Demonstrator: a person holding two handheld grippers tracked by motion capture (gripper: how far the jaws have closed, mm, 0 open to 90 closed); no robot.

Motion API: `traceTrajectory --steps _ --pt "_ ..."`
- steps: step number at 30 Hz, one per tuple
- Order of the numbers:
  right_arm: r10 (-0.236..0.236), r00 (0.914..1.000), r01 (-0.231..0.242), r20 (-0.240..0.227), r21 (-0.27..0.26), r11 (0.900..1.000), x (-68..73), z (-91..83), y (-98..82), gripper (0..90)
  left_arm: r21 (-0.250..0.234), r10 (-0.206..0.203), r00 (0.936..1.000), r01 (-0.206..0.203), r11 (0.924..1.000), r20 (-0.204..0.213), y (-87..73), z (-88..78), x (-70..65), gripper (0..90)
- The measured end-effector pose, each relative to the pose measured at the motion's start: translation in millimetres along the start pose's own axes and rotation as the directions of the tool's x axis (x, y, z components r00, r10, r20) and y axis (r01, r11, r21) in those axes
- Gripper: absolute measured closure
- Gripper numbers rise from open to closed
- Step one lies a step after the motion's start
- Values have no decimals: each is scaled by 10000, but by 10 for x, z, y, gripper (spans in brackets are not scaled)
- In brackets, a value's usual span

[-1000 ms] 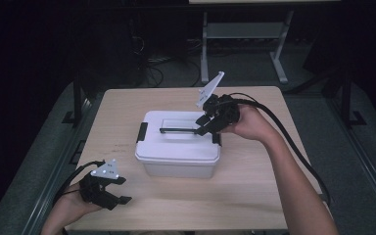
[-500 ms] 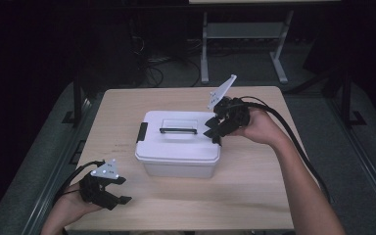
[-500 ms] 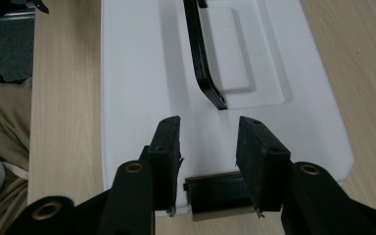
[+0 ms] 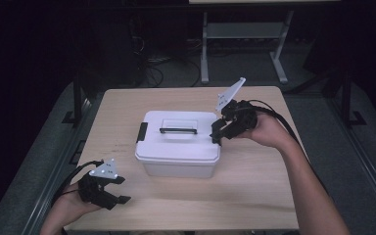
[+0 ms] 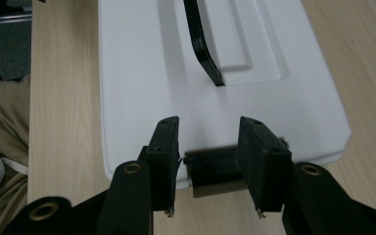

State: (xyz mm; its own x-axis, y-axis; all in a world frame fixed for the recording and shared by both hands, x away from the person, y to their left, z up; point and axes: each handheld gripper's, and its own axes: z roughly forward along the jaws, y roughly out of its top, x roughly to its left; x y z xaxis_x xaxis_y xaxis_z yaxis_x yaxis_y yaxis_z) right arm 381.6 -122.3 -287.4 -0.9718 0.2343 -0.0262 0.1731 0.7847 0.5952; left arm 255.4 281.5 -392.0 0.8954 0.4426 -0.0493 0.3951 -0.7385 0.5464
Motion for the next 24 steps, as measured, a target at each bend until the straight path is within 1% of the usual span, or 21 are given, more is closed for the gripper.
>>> traceTrajectory --steps 5,15,23,24 --pt "238 9997 -238 -11 16 9997 -2 -6 -121 590 18 -6 10000 6 10000 1 6 16 -2 316" --pt "510 9987 -510 11 81 9987 -3 -5 -272 566 17 15 10000 -15 10000 -29 -2 6 2 313" --pt "699 9975 -700 38 136 9975 1 3 -389 480 27 8 10000 -8 10000 -33 0 8 4 313" --pt "790 9969 -790 17 130 9968 5 4 -407 473 21 -2 10000 3 10000 -29 2 10 2 313"
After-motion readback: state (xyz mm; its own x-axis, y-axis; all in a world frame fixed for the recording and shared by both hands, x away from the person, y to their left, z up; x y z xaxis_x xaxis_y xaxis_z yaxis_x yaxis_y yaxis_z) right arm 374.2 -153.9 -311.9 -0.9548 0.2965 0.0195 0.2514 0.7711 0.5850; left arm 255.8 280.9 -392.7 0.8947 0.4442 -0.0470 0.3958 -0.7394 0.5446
